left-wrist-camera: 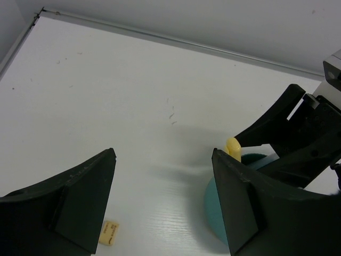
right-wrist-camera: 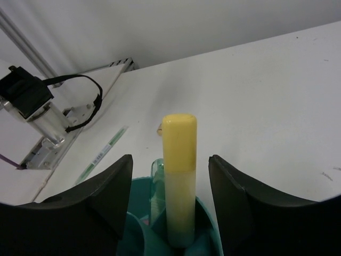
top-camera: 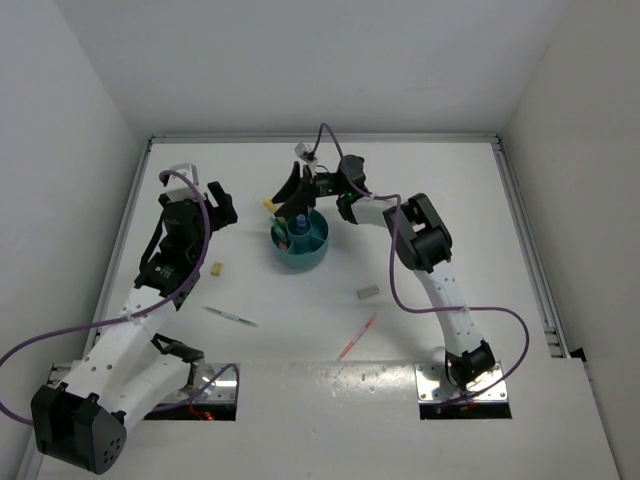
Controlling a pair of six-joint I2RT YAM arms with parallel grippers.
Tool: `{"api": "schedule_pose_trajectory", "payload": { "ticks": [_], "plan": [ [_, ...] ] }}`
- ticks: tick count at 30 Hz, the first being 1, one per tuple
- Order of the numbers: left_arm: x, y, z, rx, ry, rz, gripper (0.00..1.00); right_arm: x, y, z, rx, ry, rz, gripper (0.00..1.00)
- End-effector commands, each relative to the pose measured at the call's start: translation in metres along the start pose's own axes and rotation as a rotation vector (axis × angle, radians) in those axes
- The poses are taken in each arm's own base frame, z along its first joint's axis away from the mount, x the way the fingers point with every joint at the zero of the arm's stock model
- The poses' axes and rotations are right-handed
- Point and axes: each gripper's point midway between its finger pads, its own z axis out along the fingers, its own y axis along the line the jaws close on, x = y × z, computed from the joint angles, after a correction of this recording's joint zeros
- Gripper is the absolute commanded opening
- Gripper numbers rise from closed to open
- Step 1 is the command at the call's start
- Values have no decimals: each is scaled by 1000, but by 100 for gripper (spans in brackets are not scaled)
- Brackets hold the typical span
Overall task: Sort the stationery into containers
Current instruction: Place the pen in the storage box, then pick up the stationery from the center of the board.
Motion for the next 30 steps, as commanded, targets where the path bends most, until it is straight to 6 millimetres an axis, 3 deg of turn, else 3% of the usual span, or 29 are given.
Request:
{"api": "schedule_pose_trajectory", "payload": {
  "ticks": [1,13,15,16,17,18,19,20,21,23,24,25,26,27,28,29,30],
  "plan": [
    [-12,-2,1,12,-36,-6,79,-40,14,-3,-35,-27,-167,59],
    [-13,-1,1,2,-39,-15,79,-90,24,-9,1,-72,-232,58],
    [-16,0,1,-7,-52,-30,79,-95,21,-13,21,-76,-217,53],
    [-10,2,2,-18,-44,-45,72,-104,24,-13,20,-79,-235,47],
    [-15,1,5,-23,-67,-85,66,-105,19,-19,51,-76,-186,22],
    [-11,0,6,-23,-66,-113,58,-113,19,-18,67,-77,-182,6],
    [-2,-2,14,-9,-34,-134,44,-119,13,-23,97,-74,-191,0],
    [2,4,21,-17,-19,-164,12,-111,3,-32,155,-45,-72,0],
    [1,-6,26,26,5,-225,1,-127,-2,-39,221,-42,-142,0],
    [13,-6,45,35,66,-253,0,-124,-7,-47,310,31,-138,0],
    [14,-9,50,45,81,-275,0,-101,-14,-59,417,118,-31,0],
    [7,-12,55,62,81,-278,0,-113,-8,-67,475,160,-81,0],
    [8,-15,58,85,100,-296,0,-106,-18,-79,577,243,-160,1],
    [15,-13,62,81,132,-304,1,-86,-11,-95,637,339,-89,25],
    [12,-13,62,82,135,-328,5,-84,-6,-99,665,385,-99,40],
    [18,-7,64,62,153,-339,19,-83,6,-112,705,441,-140,56],
    [16,-3,62,47,154,-366,30,-80,14,-126,730,458,-132,93]
  ]
}}
